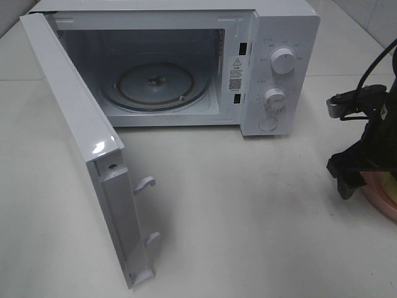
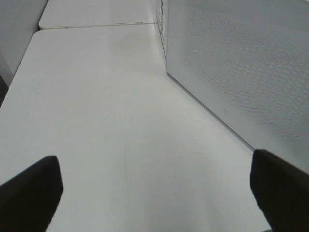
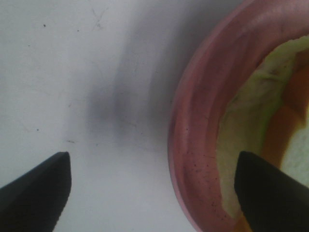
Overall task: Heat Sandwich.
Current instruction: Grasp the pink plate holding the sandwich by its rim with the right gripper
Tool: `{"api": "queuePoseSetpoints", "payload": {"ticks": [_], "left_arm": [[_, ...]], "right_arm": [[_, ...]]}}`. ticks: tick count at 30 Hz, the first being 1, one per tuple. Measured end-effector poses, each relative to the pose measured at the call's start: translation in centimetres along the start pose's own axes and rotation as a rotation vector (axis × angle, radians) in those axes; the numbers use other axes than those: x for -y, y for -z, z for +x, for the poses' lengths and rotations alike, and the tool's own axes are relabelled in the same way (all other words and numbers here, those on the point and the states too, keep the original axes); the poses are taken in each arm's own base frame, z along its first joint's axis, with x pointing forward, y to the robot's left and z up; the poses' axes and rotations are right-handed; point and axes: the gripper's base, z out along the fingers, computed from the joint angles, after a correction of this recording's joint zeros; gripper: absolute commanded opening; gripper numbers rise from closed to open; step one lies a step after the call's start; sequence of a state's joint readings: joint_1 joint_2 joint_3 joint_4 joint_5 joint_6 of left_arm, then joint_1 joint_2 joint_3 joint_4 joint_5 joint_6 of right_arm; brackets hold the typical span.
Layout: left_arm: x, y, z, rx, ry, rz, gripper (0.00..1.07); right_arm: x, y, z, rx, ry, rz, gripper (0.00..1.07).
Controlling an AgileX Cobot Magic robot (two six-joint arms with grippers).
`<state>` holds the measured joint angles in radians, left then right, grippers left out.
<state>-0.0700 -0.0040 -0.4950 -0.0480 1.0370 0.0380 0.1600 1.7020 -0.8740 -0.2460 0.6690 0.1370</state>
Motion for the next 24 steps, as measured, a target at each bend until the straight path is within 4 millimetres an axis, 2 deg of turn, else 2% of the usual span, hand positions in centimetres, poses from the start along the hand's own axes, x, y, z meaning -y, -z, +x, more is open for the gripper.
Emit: {"api": "queuePoseSetpoints", "payload": {"ticks": [10, 24], "left_arm": [[0.0, 0.0, 0.0, 0.0, 0.0, 0.0, 1.01], [0.0, 0.0, 0.0, 0.0, 0.0, 0.0, 1.01]], "right_arm": [[0.2, -2.5, -0.6, -0.035, -0.02, -0.016, 0.86], [-0.2, -4.4, -1.0, -0.043, -0.015, -0.031, 0.82]]}}
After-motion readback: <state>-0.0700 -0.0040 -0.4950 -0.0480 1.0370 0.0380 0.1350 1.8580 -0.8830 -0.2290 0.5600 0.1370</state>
